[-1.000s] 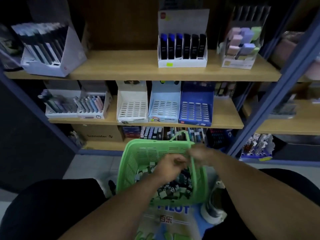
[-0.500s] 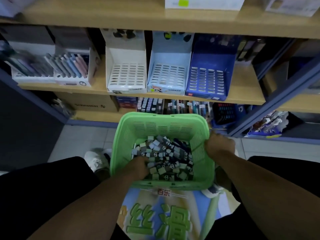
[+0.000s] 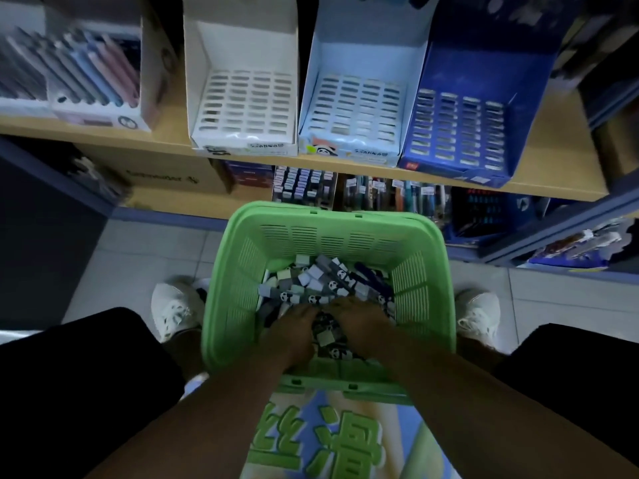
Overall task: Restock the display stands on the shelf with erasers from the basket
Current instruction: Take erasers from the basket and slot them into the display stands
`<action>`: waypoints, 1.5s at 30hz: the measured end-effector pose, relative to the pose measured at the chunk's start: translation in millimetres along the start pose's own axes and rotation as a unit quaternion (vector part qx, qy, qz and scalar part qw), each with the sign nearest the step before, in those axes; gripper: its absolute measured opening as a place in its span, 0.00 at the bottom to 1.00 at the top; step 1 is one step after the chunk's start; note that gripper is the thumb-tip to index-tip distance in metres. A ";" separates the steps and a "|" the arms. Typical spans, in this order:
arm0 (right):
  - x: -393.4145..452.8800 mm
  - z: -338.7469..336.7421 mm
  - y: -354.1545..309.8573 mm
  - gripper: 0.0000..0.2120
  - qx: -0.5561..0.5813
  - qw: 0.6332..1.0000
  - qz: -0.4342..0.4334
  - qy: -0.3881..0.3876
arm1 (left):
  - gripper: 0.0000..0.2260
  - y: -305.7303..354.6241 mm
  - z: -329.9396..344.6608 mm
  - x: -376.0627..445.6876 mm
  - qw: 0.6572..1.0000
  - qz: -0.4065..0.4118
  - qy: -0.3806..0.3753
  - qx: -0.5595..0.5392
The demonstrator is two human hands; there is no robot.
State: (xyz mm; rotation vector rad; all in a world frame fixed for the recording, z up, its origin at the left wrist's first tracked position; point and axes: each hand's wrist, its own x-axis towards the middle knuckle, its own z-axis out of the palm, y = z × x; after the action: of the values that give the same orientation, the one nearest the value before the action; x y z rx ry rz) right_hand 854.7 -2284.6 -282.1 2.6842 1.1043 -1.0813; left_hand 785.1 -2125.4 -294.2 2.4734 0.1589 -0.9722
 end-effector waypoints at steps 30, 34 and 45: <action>46.0 46.8 -19.1 0.26 0.074 0.996 -0.009 -0.042 | 0.33 -46.6 22.2 53.9 0.991 -0.024 -0.007 0.132; 43.5 40.8 -10.9 0.26 0.113 0.991 -0.038 -0.057 | 0.28 -50.9 22.5 57.9 0.995 -0.020 -0.029 0.093; 33.0 34.0 3.7 0.28 0.154 0.986 -0.001 -0.059 | 0.18 -55.7 12.9 55.6 0.993 -0.008 -0.082 0.088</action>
State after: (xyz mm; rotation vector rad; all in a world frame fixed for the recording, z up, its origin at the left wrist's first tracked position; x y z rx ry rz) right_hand 853.6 -2277.2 -329.0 2.7940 0.9921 -1.5011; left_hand 803.2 -2085.9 -361.2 2.5365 0.0416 -1.2394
